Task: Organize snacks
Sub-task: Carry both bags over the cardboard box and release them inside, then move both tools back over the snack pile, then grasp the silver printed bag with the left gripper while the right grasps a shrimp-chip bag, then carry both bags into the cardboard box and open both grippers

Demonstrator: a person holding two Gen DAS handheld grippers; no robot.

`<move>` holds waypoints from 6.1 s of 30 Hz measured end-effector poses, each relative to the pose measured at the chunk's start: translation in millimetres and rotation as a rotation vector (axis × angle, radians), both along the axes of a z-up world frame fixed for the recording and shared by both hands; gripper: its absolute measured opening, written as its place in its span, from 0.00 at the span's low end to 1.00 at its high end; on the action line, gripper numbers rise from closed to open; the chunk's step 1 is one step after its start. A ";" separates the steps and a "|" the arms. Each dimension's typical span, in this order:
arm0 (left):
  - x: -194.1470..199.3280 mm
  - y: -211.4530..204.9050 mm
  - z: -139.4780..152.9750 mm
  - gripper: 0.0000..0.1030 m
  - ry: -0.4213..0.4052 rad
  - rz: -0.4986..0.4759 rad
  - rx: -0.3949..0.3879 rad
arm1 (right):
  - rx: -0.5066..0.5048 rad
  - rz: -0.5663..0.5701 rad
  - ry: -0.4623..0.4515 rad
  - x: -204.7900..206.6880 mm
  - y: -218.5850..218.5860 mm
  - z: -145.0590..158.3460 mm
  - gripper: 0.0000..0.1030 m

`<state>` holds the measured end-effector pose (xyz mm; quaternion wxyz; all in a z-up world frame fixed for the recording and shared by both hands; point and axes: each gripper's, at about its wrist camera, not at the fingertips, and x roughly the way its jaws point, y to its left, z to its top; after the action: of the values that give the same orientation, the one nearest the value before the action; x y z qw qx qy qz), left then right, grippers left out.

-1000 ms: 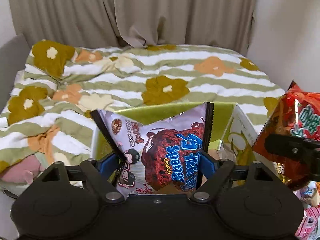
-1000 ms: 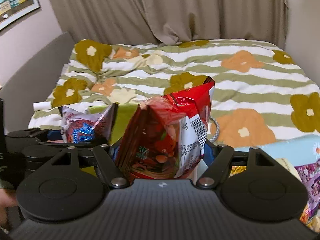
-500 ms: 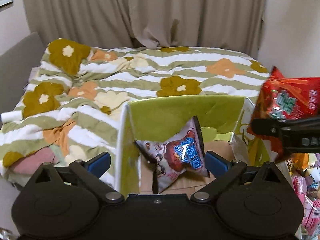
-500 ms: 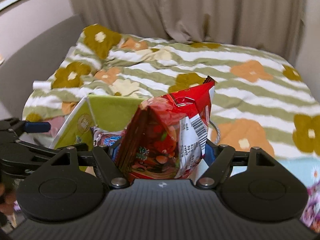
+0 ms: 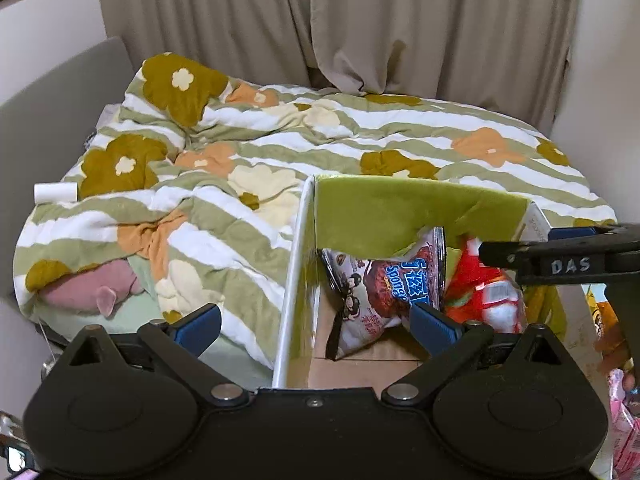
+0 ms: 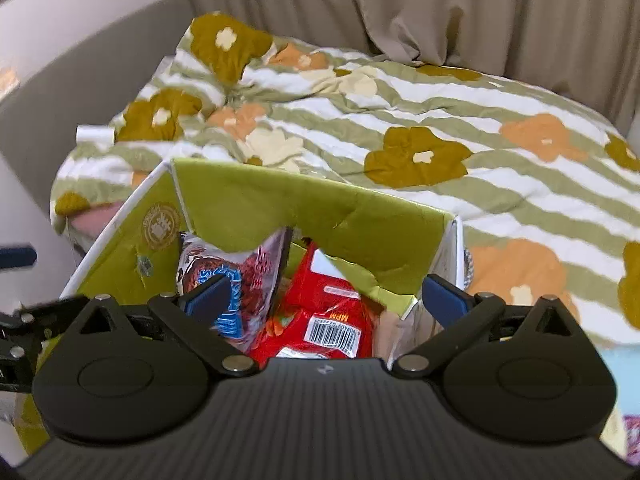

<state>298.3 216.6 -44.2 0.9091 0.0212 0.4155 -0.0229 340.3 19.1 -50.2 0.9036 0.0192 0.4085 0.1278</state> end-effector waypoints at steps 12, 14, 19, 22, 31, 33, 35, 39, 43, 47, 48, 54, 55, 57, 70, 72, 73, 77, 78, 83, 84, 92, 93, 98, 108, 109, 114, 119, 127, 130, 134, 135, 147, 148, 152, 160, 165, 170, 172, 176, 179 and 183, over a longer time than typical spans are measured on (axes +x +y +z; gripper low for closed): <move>-13.2 6.0 17.4 0.99 -0.046 -0.004 -0.034 | 0.027 -0.082 -0.026 -23.1 -12.5 26.6 1.00; -17.5 6.0 23.1 0.99 -0.057 -0.012 -0.035 | 0.006 -0.096 -0.024 -29.1 -11.8 34.2 1.00; -28.2 1.5 38.8 0.99 -0.085 -0.039 -0.031 | 0.025 -0.123 -0.036 -50.4 -15.1 52.7 1.00; -36.0 -3.7 42.6 0.99 -0.097 -0.066 -0.036 | 0.049 -0.135 -0.053 -69.9 -20.4 62.7 1.00; -68.7 -32.7 49.4 0.99 -0.107 -0.147 -0.073 | -0.008 -0.214 -0.084 -133.2 -38.7 78.5 1.00; -79.0 -45.4 51.5 0.99 -0.110 -0.171 -0.086 | -0.017 -0.220 -0.092 -149.0 -47.3 79.6 1.00; -90.6 -61.0 53.1 0.99 -0.113 -0.193 -0.085 | -0.014 -0.237 -0.103 -166.2 -60.7 80.0 1.00; -118.0 -93.6 54.9 0.99 -0.124 -0.210 -0.090 | 0.017 -0.271 -0.098 -198.6 -98.1 78.2 1.00; -147.1 -134.7 51.8 0.99 -0.111 -0.202 -0.133 | 0.013 -0.297 -0.088 -232.2 -143.7 73.7 1.00; -171.3 -178.1 41.0 0.99 -0.068 -0.209 -0.173 | 0.032 -0.313 -0.061 -268.7 -196.2 65.8 1.00; -176.8 -188.9 38.4 0.99 -0.064 -0.212 -0.169 | 0.034 -0.316 -0.057 -277.1 -207.8 63.5 1.00; -207.1 -252.7 17.7 0.99 -0.023 -0.216 -0.160 | 0.014 -0.324 -0.028 -320.1 -275.0 40.4 1.00; -211.4 -260.9 14.6 0.99 -0.016 -0.219 -0.157 | 0.020 -0.326 -0.018 -323.0 -282.6 37.0 1.00; -220.6 -278.6 6.5 0.99 0.002 -0.229 -0.146 | 0.035 -0.327 0.005 -330.4 -301.1 28.4 1.00; -227.1 -361.6 -44.7 0.93 0.107 -0.336 -0.066 | 0.103 -0.280 0.104 -363.5 -358.6 -37.3 1.00; -223.2 -370.5 -53.0 0.93 0.117 -0.347 -0.050 | 0.105 -0.261 0.110 -363.6 -357.7 -44.8 1.00; -221.2 -375.0 -57.4 0.93 0.122 -0.351 -0.042 | 0.104 -0.251 0.112 -364.0 -357.8 -48.5 1.00; -214.6 -387.7 -72.0 0.87 0.148 -0.359 -0.012 | 0.100 -0.214 0.120 -361.6 -356.5 -63.1 1.00; -213.1 -390.4 -76.2 0.87 0.154 -0.356 -0.003 | 0.100 -0.209 0.125 -360.5 -356.3 -66.4 1.00; -206.8 -397.9 -94.3 0.85 0.185 -0.358 0.049 | 0.133 -0.185 0.137 -355.1 -355.2 -80.1 1.00; -205.9 -398.3 -97.3 0.84 0.192 -0.355 0.060 | 0.141 -0.181 0.140 -354.0 -354.9 -81.8 1.00; -202.3 -393.0 -116.4 0.65 0.242 -0.358 0.081 | 0.181 -0.160 0.172 -344.1 -347.8 -92.5 1.00; -202.5 -392.1 -115.9 0.64 0.241 -0.361 0.078 | 0.179 -0.157 0.171 -344.1 -346.6 -93.3 1.00; -202.6 -384.7 -112.3 0.63 0.245 -0.365 0.045 | 0.184 -0.143 0.169 -343.0 -346.3 -94.2 1.00; -191.7 -358.8 -104.3 0.63 0.286 -0.335 -0.105 | 0.162 -0.138 0.165 -338.5 -344.6 -96.2 1.00; -191.4 -357.0 -103.1 0.63 0.286 -0.334 -0.113 | 0.157 -0.138 0.163 -338.2 -343.3 -96.0 1.00; -196.4 -356.0 -94.7 0.63 0.269 -0.349 -0.133 | 0.113 -0.130 0.142 -343.2 -337.5 -95.3 1.00; -205.7 -356.4 -82.9 0.62 0.242 -0.360 -0.165 | 0.128 -0.138 0.142 -351.9 -341.5 -88.5 0.90; -219.6 -354.0 -50.6 0.62 0.186 -0.378 -0.216 | 0.095 -0.134 0.077 -365.4 -335.2 -59.8 0.88; -225.4 -350.5 -34.2 0.62 0.151 -0.377 -0.234 | 0.088 -0.133 0.050 -367.5 -334.4 -47.2 0.88; -231.9 -342.0 -7.9 0.62 0.087 -0.359 -0.253 | 0.086 -0.124 0.013 -364.5 -329.5 -27.4 0.88; -233.0 -338.4 -0.4 0.62 0.067 -0.350 -0.255 | 0.086 -0.119 0.003 -363.4 -328.5 -22.7 0.88; -203.5 -254.6 64.7 0.62 -0.112 -0.189 -0.188 | 0.111 0.011 -0.133 -310.7 -278.9 47.8 0.88; -197.2 -242.8 68.0 0.62 -0.122 -0.173 -0.183 | 0.111 0.020 -0.145 -305.1 -270.0 53.0 0.88; -174.0 -200.2 74.1 0.63 -0.136 -0.122 -0.149 | 0.112 0.051 -0.185 -282.6 -229.5 70.4 0.88; -118.1 -117.2 55.2 0.63 -0.089 -0.038 -0.064 | 0.123 0.105 -0.179 -220.6 -139.6 70.8 0.88; -88.3 -82.2 27.2 0.63 -0.021 -0.048 -0.038 | 0.109 0.097 -0.141 -187.7 -85.0 58.5 0.88; -69.0 -61.5 7.3 0.63 0.026 -0.104 -0.018 | 0.060 0.053 -0.108 -166.9 -44.0 46.3 0.88; -62.5 -55.9 0.5 0.64 0.038 -0.123 -0.024 | 0.051 0.031 -0.088 -161.5 -33.0 41.8 0.88; -53.9 -46.8 -7.2 0.96 0.037 -0.130 -0.032 | 0.015 -0.005 -0.066 -152.8 -15.3 32.2 0.88; -56.1 -41.8 -4.5 0.97 0.025 -0.127 -0.046 | -0.006 -0.020 -0.047 -149.3 -7.9 26.3 0.88; -60.1 -32.8 -5.6 0.97 0.030 -0.099 -0.041 | -0.027 -0.023 -0.033 -147.4 -6.9 24.3 0.88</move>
<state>238.2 183.8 -49.8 0.9006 0.0227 0.4272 -0.0765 192.9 12.2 -25.9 0.9118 0.0097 0.3948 0.1122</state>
